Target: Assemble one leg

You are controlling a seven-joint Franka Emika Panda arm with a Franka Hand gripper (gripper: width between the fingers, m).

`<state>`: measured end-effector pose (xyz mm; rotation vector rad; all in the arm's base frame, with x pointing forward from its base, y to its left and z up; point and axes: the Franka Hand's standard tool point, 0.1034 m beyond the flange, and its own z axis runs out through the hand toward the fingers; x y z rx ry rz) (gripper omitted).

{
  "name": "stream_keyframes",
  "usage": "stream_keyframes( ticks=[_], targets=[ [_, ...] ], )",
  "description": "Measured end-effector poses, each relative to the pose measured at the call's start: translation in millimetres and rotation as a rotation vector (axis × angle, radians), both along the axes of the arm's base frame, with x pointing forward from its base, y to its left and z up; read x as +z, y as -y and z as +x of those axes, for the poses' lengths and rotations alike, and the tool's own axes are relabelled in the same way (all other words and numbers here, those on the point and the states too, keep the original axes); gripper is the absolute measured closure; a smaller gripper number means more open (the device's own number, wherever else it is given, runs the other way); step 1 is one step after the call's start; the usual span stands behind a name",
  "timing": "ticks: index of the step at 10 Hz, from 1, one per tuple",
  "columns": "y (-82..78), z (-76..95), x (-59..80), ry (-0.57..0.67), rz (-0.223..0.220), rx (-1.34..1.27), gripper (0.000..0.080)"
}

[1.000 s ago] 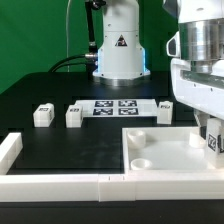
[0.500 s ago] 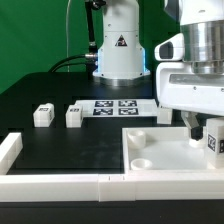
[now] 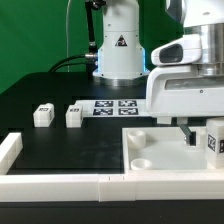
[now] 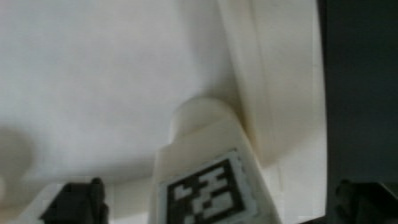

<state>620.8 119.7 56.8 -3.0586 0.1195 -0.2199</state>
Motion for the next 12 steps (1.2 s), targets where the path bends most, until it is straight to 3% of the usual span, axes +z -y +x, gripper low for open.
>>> stream_keyframes(
  ticks=[2,4,6,7,8,9,12],
  targets=[
    [4.3,2.2,0.9,0.000,-0.046,0.246,0.0151],
    [5.7,2.1,0.6,0.000,-0.056,0.269,0.0151],
    [6.0,2.2,0.6,0.001,-0.056,0.269,0.0446],
    [5.8,2.1,0.6,-0.001,-0.053,0.243,0.0446],
    [6.2,2.1,0.5,-0.001,-0.053,0.244,0.0534],
    [6.2,2.0,0.5,-0.002,-0.052,0.240,0.0533],
    [3.8,1.9,0.8,-0.025,0.009,-0.148,0.0533]
  ],
)
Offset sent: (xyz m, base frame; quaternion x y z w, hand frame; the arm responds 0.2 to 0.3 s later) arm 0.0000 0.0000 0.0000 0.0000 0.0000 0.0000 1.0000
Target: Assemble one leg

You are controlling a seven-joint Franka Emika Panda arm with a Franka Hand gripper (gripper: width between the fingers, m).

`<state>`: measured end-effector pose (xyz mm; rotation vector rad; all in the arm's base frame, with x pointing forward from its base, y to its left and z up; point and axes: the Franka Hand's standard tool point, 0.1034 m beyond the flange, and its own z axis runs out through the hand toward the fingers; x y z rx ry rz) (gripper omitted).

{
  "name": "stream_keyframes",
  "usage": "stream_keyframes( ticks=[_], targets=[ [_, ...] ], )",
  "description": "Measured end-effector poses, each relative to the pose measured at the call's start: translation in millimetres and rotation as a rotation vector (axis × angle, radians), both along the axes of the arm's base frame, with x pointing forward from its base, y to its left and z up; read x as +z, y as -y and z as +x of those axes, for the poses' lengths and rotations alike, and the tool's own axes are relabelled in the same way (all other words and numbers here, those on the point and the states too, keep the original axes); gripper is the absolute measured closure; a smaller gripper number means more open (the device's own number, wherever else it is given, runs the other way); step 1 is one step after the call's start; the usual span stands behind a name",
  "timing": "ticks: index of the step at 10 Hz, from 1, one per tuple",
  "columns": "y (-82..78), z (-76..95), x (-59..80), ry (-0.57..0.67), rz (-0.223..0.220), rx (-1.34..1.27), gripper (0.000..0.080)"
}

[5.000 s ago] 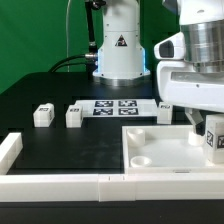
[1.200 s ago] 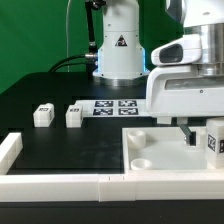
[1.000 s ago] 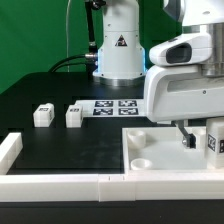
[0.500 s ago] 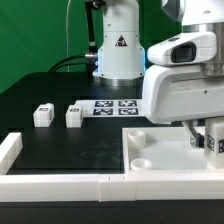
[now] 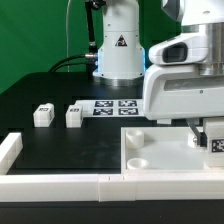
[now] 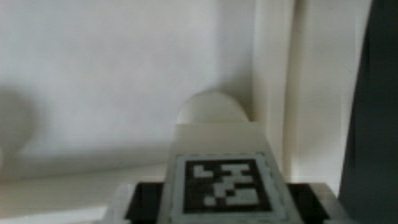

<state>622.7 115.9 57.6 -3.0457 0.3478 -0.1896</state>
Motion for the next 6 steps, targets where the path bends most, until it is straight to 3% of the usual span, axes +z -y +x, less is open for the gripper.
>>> stream_keyframes(
  ticks=[4,6],
  targets=[
    [-4.6,-1.5,-1.8,-0.027,0.065,-0.596,0.0531],
    [-4.7,-1.5,-1.7,-0.032,0.083,-0.747,0.0531]
  ],
)
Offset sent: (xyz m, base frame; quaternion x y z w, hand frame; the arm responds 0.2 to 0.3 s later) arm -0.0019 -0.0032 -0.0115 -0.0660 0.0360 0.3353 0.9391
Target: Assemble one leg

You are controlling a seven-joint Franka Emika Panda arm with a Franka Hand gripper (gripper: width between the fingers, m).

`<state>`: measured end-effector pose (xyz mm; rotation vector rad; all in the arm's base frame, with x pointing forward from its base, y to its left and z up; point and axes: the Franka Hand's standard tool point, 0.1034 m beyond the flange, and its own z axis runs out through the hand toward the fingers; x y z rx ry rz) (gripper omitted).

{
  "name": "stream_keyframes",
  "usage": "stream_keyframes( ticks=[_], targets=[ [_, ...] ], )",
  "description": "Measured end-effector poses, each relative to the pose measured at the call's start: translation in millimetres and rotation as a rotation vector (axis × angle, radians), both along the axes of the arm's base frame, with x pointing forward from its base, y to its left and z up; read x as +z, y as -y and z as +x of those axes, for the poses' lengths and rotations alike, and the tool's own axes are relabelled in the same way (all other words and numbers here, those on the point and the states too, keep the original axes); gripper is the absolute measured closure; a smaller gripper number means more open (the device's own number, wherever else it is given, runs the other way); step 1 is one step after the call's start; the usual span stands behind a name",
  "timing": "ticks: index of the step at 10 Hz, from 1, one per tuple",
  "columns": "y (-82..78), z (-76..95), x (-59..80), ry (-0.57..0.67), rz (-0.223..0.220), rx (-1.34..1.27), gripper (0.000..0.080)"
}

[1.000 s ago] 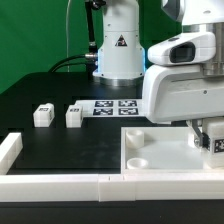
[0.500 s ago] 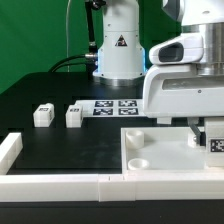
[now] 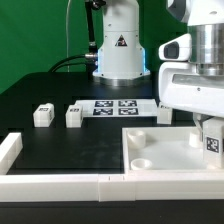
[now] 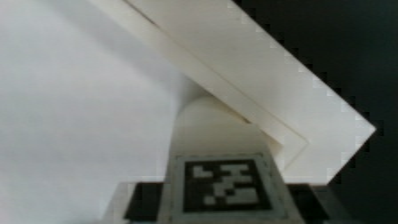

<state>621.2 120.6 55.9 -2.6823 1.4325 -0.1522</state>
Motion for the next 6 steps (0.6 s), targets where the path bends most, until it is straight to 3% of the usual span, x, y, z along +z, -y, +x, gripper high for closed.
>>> stream_keyframes(
  ticks=[3,4,6],
  targets=[
    [0.5,0.3,0.3,-0.009,0.043,-0.214,0.0531],
    [0.2,0.2,0.2,-0.007,0.039,-0.180,0.0443],
    [0.2,0.2,0.2,-0.005,0.031,-0.122,0.0189]
  ],
)
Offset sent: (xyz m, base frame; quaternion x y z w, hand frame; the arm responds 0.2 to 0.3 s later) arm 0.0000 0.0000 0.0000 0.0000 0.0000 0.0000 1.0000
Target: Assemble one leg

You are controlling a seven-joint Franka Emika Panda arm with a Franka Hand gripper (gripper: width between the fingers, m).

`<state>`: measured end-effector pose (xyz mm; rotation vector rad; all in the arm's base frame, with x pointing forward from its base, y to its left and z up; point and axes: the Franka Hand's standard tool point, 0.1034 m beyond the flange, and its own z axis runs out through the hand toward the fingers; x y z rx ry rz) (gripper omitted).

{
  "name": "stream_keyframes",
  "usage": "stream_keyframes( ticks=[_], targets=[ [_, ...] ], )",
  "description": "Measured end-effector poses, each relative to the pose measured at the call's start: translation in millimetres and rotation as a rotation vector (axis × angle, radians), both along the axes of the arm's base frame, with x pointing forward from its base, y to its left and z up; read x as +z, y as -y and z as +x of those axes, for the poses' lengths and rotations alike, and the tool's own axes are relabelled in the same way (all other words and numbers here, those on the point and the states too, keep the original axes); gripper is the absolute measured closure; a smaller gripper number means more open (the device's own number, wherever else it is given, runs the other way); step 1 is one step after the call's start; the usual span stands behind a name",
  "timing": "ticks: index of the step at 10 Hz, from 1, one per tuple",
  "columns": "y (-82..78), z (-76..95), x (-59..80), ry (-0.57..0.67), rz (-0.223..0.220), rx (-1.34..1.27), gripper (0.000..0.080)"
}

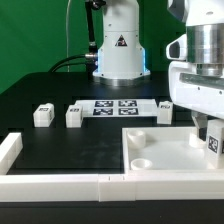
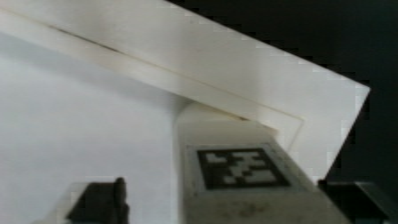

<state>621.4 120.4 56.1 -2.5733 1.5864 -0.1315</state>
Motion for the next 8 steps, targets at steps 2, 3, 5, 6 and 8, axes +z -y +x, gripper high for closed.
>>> stream_keyframes(
  ticks=[2,3,5,6,8],
  targets=[
    [2.8,1.7,2.8,0.017,-0.030,0.230,0.0158],
    [2.9,2.1,4.0,0.026,-0.052,0.389,0.0158],
    [-0.4,2.0,5.2,0.040,-0.085,0.622,0.0151],
    [0.1,1.9,5.0,0.045,-0.105,0.750,0.0150],
    [0.2,0.9,3.9,0.055,-0.139,1.001,0.0150]
  ],
)
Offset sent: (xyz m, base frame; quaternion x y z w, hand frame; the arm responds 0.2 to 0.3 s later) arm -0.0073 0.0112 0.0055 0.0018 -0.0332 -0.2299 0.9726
